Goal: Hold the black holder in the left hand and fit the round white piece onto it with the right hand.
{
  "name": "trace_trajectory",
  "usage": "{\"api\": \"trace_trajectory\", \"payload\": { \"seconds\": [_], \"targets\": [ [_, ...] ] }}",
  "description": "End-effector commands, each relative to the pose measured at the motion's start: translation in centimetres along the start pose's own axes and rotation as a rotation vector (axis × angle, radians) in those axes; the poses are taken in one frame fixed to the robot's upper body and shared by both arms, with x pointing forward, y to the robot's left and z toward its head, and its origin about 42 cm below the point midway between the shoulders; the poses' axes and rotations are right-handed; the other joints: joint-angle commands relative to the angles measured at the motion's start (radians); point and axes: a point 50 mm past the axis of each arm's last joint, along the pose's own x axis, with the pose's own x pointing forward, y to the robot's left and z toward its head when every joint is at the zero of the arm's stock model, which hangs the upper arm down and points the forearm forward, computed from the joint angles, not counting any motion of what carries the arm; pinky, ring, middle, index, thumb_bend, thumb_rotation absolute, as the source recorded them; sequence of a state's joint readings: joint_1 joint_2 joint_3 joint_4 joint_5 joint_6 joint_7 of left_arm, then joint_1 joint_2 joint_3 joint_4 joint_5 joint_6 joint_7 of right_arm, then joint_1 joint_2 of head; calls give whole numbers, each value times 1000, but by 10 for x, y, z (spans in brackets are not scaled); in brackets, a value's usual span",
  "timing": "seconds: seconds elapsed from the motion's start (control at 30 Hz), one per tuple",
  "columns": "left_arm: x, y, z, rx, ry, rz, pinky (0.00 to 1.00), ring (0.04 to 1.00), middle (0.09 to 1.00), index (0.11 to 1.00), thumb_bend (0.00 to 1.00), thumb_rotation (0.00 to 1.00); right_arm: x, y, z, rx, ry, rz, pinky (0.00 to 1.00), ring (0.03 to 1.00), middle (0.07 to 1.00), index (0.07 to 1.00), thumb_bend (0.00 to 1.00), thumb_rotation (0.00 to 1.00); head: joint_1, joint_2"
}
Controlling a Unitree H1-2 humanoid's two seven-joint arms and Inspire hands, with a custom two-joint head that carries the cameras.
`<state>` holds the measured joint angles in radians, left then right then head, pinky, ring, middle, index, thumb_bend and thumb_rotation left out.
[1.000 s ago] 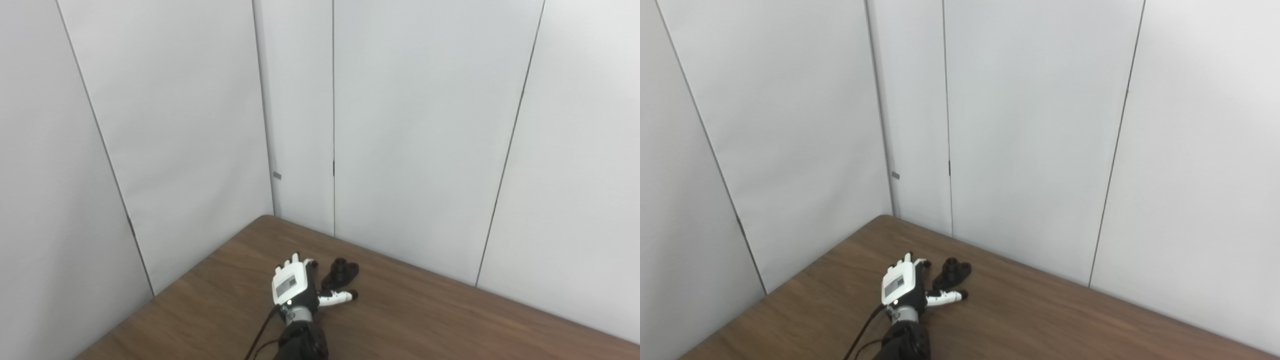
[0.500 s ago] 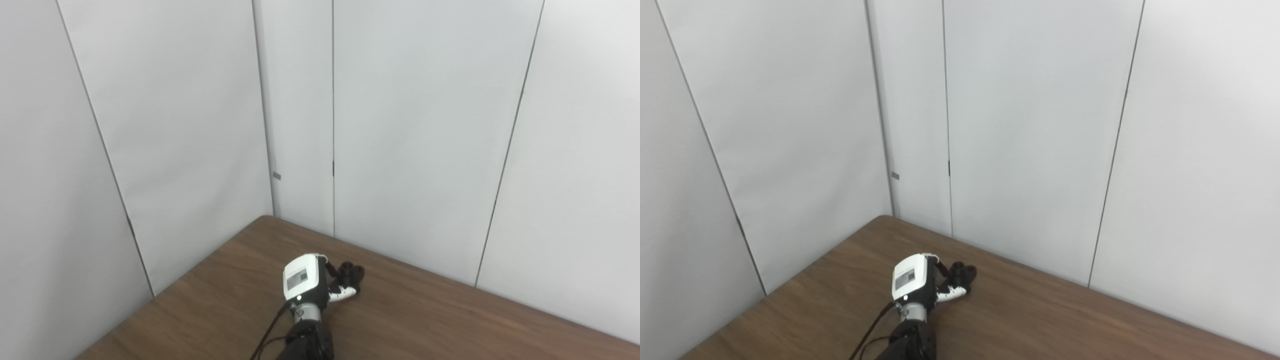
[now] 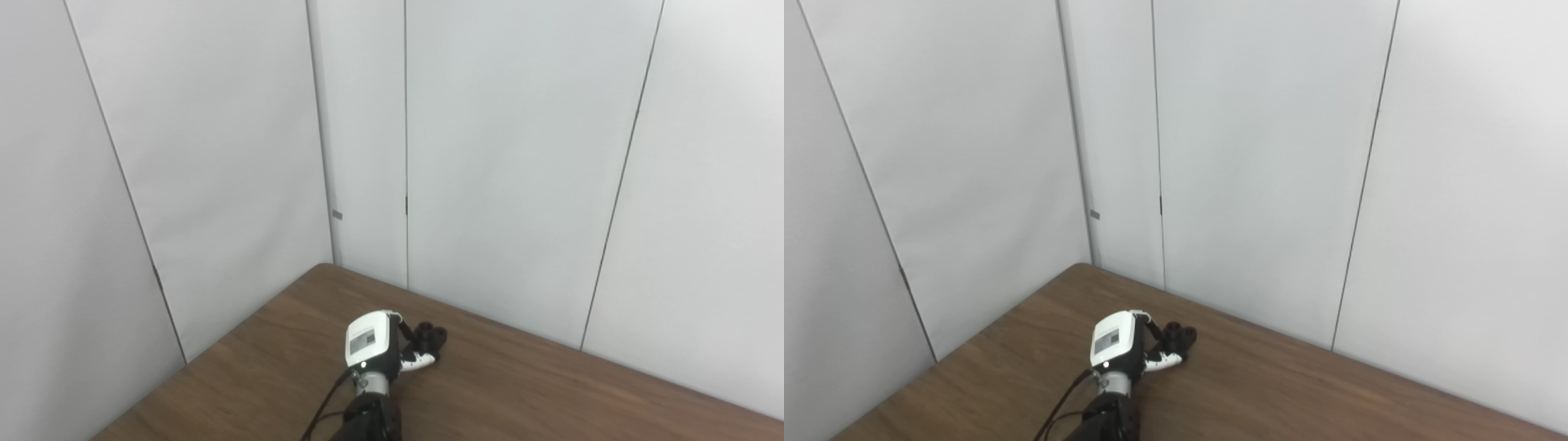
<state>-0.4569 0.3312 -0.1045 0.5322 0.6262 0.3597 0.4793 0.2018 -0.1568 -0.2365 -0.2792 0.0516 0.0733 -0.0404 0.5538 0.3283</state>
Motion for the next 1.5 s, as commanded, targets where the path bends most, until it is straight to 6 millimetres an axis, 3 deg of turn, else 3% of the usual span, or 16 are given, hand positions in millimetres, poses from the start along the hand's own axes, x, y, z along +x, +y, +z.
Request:
{"api": "trace_trajectory", "payload": {
  "seconds": [0.0,0.23,0.53,0.77,0.93,1.33,1.4,1.47],
  "targets": [
    [-5,1,4,15,-29,-69,701,829,825,481,520,46,-1,-2,3,-6,-8,-4,943,991,979,1000,540,764,-1,0],
    [-22,22,17,40,-134,-198,783,856,861,481,520,46,-4,2,7,-15,-8,-9,892,980,966,999,509,764,-39,14],
    [-42,47,36,44,-278,-286,723,827,841,480,519,45,-7,4,8,-31,5,-11,878,968,954,986,586,794,-102,41],
    [-68,55,53,96,-433,-344,742,804,832,480,519,47,-11,12,19,-51,13,-26,823,960,961,980,553,769,-174,73],
    [-91,52,64,90,-563,-382,767,824,840,481,519,47,-11,18,20,-47,10,-41,895,966,961,977,559,763,-237,96],
    [-122,27,87,-53,-759,-424,818,837,843,481,518,48,-13,28,25,-61,-36,-35,817,900,927,965,514,770,-401,158],
    [-124,21,94,-63,-781,-429,812,838,845,481,518,49,-12,28,26,-35,-54,-3,911,966,979,991,449,771,-420,169],
    [-125,16,103,-72,-805,-433,790,830,838,481,518,49,-11,27,25,-33,-55,2,916,970,983,999,479,763,-439,180]
  ]
}}
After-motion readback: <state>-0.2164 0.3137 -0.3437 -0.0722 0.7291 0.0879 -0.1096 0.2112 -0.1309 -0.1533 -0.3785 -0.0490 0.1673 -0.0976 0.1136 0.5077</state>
